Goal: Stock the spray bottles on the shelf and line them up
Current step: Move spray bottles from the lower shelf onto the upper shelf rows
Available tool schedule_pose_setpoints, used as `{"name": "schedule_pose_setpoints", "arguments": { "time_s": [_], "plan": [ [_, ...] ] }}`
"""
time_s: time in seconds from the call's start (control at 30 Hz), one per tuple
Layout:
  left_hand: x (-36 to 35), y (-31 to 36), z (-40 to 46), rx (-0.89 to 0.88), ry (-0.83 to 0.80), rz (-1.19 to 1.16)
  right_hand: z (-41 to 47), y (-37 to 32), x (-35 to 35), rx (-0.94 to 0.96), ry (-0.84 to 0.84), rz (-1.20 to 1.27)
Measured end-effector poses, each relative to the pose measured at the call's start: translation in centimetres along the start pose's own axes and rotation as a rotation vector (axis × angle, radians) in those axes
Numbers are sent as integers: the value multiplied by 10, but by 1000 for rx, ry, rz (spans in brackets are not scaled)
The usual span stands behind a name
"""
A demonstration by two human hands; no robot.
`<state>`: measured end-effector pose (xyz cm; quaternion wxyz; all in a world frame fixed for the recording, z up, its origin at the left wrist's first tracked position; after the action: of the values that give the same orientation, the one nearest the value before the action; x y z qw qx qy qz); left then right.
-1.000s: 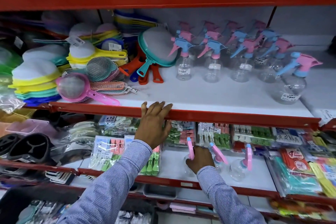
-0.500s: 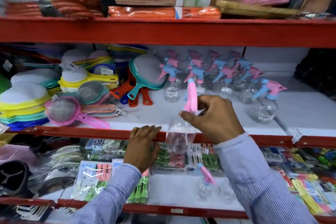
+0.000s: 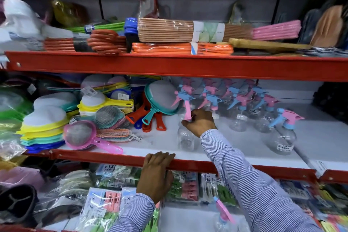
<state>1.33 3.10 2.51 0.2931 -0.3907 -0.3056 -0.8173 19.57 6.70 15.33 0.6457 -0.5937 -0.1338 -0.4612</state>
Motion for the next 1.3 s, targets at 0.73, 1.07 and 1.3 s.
{"name": "schedule_pose_setpoints", "arguments": {
  "time_s": [0.73,1.07,1.3],
  "plan": [
    [-3,-1,3,0,10,-14,-7,21,-19,-68,91,447],
    [1,2,3,2,18,-8,-4,26,-24,-75,59,457],
    [-1,0,6,-21,37,24,-32,40,4,31,148,402]
  ]
}}
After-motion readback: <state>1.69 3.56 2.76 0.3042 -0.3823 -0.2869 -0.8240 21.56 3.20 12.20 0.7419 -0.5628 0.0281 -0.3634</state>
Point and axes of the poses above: each hand's wrist, its own z-axis towards the middle knuckle, its own x-axis out of the back of the hand, y = z × x, the point moved 5 cm from there along z, towards the middle knuckle, and after that the axes turned 2 degrees about -x, right-handed, at the moved point
